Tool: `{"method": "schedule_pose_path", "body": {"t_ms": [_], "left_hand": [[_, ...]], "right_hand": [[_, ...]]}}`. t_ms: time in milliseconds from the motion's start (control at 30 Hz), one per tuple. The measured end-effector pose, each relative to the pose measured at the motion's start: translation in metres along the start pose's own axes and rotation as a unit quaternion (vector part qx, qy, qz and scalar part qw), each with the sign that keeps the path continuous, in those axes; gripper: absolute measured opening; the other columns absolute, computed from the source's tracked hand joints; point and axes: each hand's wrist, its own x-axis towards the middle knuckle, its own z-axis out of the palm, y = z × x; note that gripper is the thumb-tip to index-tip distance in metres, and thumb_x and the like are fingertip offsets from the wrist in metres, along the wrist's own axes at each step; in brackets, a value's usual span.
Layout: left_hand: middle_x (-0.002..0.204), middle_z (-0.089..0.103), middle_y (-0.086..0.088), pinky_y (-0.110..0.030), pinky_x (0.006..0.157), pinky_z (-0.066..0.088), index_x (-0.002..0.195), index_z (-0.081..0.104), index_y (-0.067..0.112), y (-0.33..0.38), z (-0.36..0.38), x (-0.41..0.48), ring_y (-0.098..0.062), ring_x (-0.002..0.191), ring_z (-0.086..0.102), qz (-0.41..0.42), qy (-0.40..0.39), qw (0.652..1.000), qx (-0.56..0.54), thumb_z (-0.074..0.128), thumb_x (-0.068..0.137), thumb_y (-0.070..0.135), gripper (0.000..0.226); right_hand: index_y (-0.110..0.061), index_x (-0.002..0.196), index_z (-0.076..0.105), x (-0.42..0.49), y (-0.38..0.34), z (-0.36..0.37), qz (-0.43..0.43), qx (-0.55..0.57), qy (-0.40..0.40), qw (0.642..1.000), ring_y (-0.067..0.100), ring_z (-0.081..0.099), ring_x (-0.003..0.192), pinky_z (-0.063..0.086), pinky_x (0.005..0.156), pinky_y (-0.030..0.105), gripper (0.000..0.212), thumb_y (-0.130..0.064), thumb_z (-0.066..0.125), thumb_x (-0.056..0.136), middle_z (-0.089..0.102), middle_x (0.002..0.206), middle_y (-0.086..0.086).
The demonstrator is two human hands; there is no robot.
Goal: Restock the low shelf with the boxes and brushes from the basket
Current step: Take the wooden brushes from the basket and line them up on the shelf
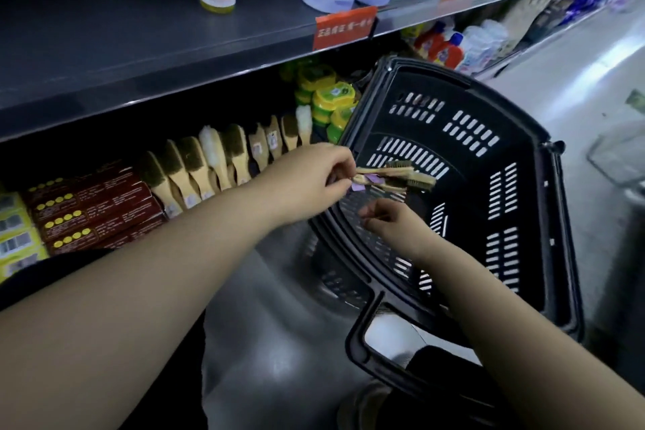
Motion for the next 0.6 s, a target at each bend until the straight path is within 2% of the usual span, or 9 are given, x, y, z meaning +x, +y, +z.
{"method": "schedule_pose_path", "body": {"t_ms": [100, 200, 267, 333, 400, 500, 533, 600], "left_hand": [[0.100, 0.057, 0.007, -0.032, 0.081, 0.044, 0.104, 0.059, 0.024, 0.000, 0.013, 0.034, -0.013, 0.095, 0.052, 0.069, -0.024, 0.996, 0.057, 0.057, 0.089, 0.034, 0.018], [0.102, 0.053, 0.011, -0.033, 0.090, 0.043, 0.108, 0.058, 0.025, 0.000, 0.029, 0.063, -0.011, 0.102, 0.049, 0.114, -0.057, 0.989, 0.080, 0.061, 0.086, 0.040, 0.027], [0.109, 0.054, 0.007, -0.031, 0.098, 0.037, 0.111, 0.058, 0.023, -0.007, 0.037, 0.076, -0.013, 0.112, 0.047, 0.141, -0.051, 0.983, 0.111, 0.062, 0.085, 0.041, 0.032], [0.121, 0.055, 0.003, -0.028, 0.108, 0.025, 0.112, 0.058, 0.020, -0.018, 0.041, 0.086, -0.016, 0.130, 0.038, 0.140, -0.035, 0.980, 0.134, 0.062, 0.084, 0.041, 0.035], [0.126, 0.056, 0.002, -0.023, 0.110, 0.018, 0.111, 0.058, 0.019, -0.025, 0.041, 0.095, -0.014, 0.138, 0.031, 0.122, -0.024, 0.982, 0.141, 0.059, 0.083, 0.043, 0.037], [0.121, 0.060, 0.001, -0.028, 0.108, 0.024, 0.108, 0.059, 0.018, -0.028, 0.044, 0.105, -0.015, 0.136, 0.035, 0.106, -0.019, 0.982, 0.155, 0.050, 0.081, 0.047, 0.041], [0.120, 0.060, 0.001, -0.030, 0.108, 0.027, 0.108, 0.059, 0.018, -0.029, 0.045, 0.107, -0.015, 0.135, 0.037, 0.105, -0.021, 0.981, 0.160, 0.049, 0.081, 0.047, 0.041], [0.121, 0.061, 0.001, -0.029, 0.107, 0.027, 0.108, 0.060, 0.018, -0.030, 0.047, 0.111, -0.014, 0.135, 0.037, 0.107, -0.021, 0.980, 0.169, 0.047, 0.082, 0.048, 0.042]], "right_hand": [[-0.019, 0.090, 0.060, 0.032, 0.031, -0.015, 0.044, -0.039, -0.037, 0.998, 0.013, 0.055, 0.082, 0.044, 0.074, 0.023, 0.010, -0.010, 0.060, 0.087, 0.060, 0.084, -0.002], [-0.017, 0.094, 0.063, 0.070, 0.063, -0.032, 0.073, -0.073, -0.042, 0.994, 0.018, 0.059, 0.093, 0.046, 0.086, 0.029, 0.009, -0.011, 0.060, 0.088, 0.064, 0.095, 0.003], [-0.013, 0.097, 0.066, 0.097, 0.082, -0.040, 0.090, -0.113, -0.043, 0.989, 0.022, 0.060, 0.098, 0.045, 0.089, 0.033, 0.011, -0.013, 0.060, 0.088, 0.065, 0.101, 0.007], [-0.005, 0.101, 0.067, 0.127, 0.101, -0.044, 0.100, -0.135, -0.030, 0.985, 0.026, 0.060, 0.102, 0.045, 0.088, 0.033, 0.017, -0.013, 0.060, 0.088, 0.066, 0.107, 0.012], [-0.005, 0.112, 0.062, 0.155, 0.117, -0.045, 0.115, -0.145, -0.012, 0.983, 0.029, 0.058, 0.106, 0.046, 0.088, 0.033, 0.026, -0.016, 0.059, 0.088, 0.061, 0.116, 0.016], [-0.010, 0.135, 0.040, 0.195, 0.134, -0.044, 0.138, -0.187, 0.010, 0.973, 0.033, 0.048, 0.119, 0.042, 0.099, 0.037, 0.052, -0.020, 0.059, 0.087, 0.042, 0.138, 0.017], [-0.011, 0.139, 0.033, 0.208, 0.137, -0.043, 0.136, -0.203, 0.026, 0.969, 0.035, 0.044, 0.123, 0.039, 0.103, 0.041, 0.059, -0.019, 0.058, 0.086, 0.036, 0.142, 0.018], [-0.008, 0.139, 0.031, 0.231, 0.141, -0.044, 0.109, -0.240, 0.074, 0.962, 0.036, 0.036, 0.129, 0.032, 0.109, 0.042, 0.059, -0.017, 0.056, 0.087, 0.032, 0.144, 0.019]]}}
